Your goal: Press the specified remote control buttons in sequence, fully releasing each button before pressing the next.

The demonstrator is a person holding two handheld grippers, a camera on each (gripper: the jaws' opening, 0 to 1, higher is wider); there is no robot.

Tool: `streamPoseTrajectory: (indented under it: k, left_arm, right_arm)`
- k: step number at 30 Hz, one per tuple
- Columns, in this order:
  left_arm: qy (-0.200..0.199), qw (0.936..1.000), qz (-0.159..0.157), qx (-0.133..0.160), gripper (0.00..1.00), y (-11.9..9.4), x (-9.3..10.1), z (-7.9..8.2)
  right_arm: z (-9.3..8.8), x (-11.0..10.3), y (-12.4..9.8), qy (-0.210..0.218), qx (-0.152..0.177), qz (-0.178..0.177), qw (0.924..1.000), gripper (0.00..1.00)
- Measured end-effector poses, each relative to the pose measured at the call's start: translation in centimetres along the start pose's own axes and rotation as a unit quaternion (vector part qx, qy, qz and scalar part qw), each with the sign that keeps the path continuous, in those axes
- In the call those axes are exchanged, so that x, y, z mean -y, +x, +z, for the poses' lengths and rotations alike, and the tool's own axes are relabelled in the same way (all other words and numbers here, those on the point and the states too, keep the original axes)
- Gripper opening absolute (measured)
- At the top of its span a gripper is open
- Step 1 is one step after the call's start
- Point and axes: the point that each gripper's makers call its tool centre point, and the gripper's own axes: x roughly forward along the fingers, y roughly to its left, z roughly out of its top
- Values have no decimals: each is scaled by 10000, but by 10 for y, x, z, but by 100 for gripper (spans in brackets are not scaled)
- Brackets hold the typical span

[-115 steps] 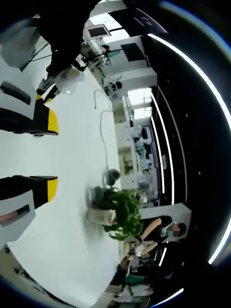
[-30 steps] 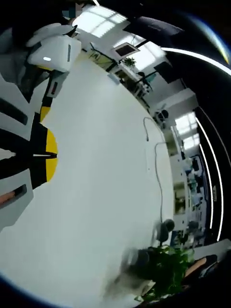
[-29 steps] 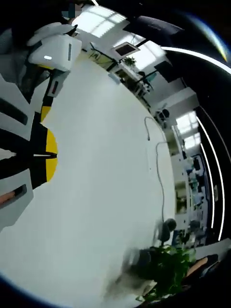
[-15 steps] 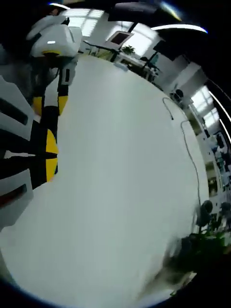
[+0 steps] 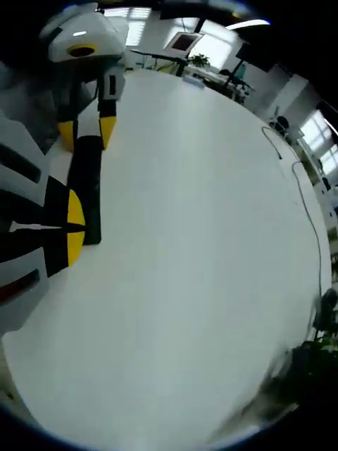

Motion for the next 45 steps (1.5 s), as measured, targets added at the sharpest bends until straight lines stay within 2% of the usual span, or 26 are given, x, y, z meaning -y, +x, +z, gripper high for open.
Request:
streamPoseTrajectory:
  k: [15,28,33,45]
  left_arm:
    - [-21,10000,-2,39,25,0,0,0]
    - [1,10000,11,-29,25,0,0,0]
    - [55,10000,27,1,25,0,0,0]
    - [26,10000,26,-30,24,0,1,0]
  right_arm:
    - [0,1,-1,185,145,30,9997,0]
    - [0,0,-1,-14,123,-33,9999,0]
    - [-1,-2,-2,-359,102,-189,9991,0]
    - [-1,-3,-1,-733,70,-318,9968,0]
